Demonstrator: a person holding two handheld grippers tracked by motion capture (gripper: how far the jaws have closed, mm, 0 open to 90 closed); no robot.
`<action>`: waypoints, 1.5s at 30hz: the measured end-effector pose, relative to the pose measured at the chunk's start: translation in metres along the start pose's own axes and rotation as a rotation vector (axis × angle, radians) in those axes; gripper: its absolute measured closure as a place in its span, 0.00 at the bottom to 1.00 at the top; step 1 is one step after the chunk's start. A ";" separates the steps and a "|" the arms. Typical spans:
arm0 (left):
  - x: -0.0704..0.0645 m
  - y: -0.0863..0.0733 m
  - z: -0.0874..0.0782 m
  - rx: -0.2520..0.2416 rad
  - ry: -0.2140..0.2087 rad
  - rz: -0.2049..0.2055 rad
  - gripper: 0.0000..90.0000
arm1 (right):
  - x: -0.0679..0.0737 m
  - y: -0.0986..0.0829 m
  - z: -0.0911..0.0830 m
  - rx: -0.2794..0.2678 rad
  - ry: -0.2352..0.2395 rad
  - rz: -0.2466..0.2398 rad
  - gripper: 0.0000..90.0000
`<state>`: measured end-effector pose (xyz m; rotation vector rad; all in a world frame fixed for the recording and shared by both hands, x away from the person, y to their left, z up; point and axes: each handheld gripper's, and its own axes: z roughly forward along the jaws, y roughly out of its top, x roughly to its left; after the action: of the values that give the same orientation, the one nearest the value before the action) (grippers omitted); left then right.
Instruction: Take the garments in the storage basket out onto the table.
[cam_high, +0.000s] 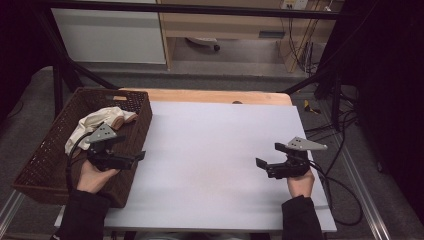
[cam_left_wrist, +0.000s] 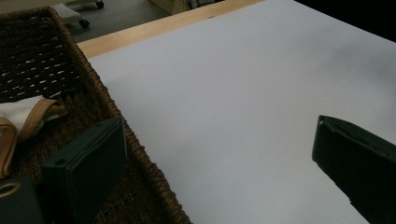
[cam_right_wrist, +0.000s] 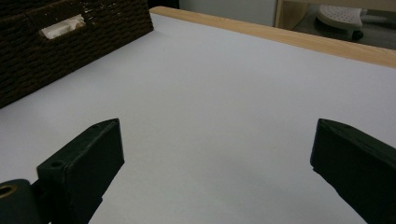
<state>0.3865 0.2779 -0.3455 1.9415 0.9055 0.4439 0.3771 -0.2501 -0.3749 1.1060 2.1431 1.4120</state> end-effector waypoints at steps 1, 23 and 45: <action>0.000 0.000 0.000 -0.003 0.000 0.000 0.04 | 0.000 0.000 0.000 0.002 0.002 -0.002 0.04; 0.005 0.003 -0.012 0.001 0.023 0.004 0.04 | 0.003 -0.003 0.008 0.040 -0.003 -0.012 0.04; 0.025 -0.003 -0.027 0.028 0.079 -0.032 0.04 | 0.003 -0.004 0.010 0.052 -0.003 -0.011 0.04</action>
<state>0.3852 0.3139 -0.3356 1.9431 0.9965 0.4948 0.3804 -0.2424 -0.3829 1.1122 2.1920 1.3556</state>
